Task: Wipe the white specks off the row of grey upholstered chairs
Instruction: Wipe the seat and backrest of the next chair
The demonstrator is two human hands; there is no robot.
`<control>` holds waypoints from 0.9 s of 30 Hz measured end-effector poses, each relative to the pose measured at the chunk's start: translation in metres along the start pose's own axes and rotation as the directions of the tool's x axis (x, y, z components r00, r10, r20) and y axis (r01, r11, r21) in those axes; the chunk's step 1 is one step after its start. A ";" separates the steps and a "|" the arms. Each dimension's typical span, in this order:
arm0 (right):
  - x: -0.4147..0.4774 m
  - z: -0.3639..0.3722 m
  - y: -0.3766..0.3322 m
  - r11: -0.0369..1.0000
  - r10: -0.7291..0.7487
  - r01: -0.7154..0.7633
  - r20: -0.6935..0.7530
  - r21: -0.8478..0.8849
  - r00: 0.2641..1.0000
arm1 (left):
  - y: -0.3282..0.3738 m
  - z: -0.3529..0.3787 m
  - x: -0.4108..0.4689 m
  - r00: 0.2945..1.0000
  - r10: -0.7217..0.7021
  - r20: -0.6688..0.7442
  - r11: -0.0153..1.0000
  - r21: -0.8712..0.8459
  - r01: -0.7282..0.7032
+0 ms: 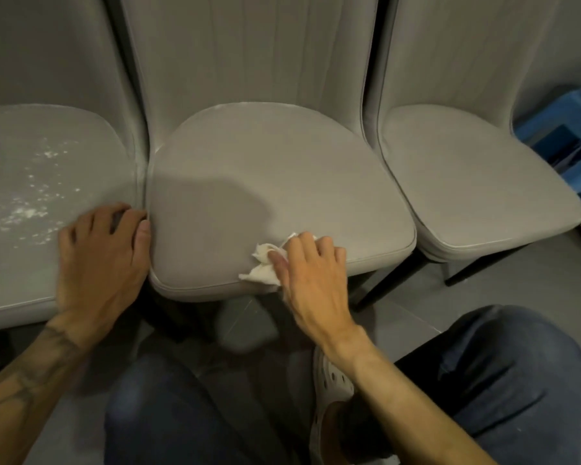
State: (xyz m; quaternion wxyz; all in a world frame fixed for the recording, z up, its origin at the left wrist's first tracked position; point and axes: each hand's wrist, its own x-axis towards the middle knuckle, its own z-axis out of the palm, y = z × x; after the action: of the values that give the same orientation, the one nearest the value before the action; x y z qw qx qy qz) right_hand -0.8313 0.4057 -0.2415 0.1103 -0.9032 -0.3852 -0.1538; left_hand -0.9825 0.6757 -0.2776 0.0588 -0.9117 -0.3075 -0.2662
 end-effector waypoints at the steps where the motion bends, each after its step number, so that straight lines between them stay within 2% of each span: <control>1: 0.000 -0.004 0.020 1.000 0.016 -0.016 0.015 -0.027 1.000 | 0.000 0.000 0.000 1.000 -0.001 -0.005 1.000 0.003 0.001; 3: 0.001 -0.013 0.065 0.986 0.160 -0.160 -0.003 -0.038 0.987 | 0.000 0.000 0.000 1.000 -0.007 -0.005 1.000 -0.004 0.007; 5: 0.011 -0.023 0.103 0.941 0.338 -0.338 -0.009 -0.032 0.941 | 0.000 -0.002 0.001 1.000 -0.003 0.007 1.000 -0.023 0.003; 8: 0.033 -0.026 0.118 0.887 0.459 -0.458 0.001 -0.047 0.888 | 0.004 -0.007 0.002 1.000 -0.016 0.021 1.000 -0.020 0.017; 10: 0.044 -0.022 0.099 0.906 0.415 -0.412 0.012 -0.098 0.910 | 0.007 -0.010 0.002 0.999 -0.021 0.024 1.000 0.000 0.021; 13: 0.055 -0.010 0.054 0.983 0.182 -0.180 0.057 -0.025 0.982 | 0.008 -0.015 0.004 0.999 -0.010 0.049 1.000 0.008 0.010; 16: 0.081 -0.004 0.043 1.000 0.005 0.000 0.150 -0.030 0.989 | 0.013 -0.024 0.007 0.994 -0.045 0.105 0.999 0.004 0.044; 17: 0.093 -0.002 0.050 0.997 0.007 0.007 0.188 -0.074 0.982 | 0.016 -0.029 0.010 0.991 -0.053 0.125 0.999 -0.003 0.054; 20: 0.126 -0.001 0.080 0.975 0.173 -0.138 0.204 -0.172 0.964 | 0.021 -0.037 0.022 0.980 -0.075 0.184 0.996 -0.043 0.084; 22: 0.138 -0.001 0.082 0.967 0.205 -0.163 0.218 -0.197 0.954 | 0.026 -0.036 0.034 0.974 -0.085 0.210 0.993 -0.066 0.101; 25: 0.129 0.003 0.068 0.999 0.024 -0.015 0.206 -0.046 0.978 | 0.036 -0.026 0.059 0.974 -0.109 0.198 0.976 -0.166 0.143; 27: 0.119 0.004 0.067 0.997 -0.060 0.068 0.186 -0.037 0.981 | 0.042 -0.016 0.076 0.972 -0.093 0.214 0.971 -0.195 0.136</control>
State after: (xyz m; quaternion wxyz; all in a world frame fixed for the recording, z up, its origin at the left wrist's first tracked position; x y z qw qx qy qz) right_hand -0.7035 0.4402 -0.2074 0.0496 -0.9029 -0.4192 -0.0813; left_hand -0.9142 0.6777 -0.2225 -0.0840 -0.9159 -0.3346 -0.2053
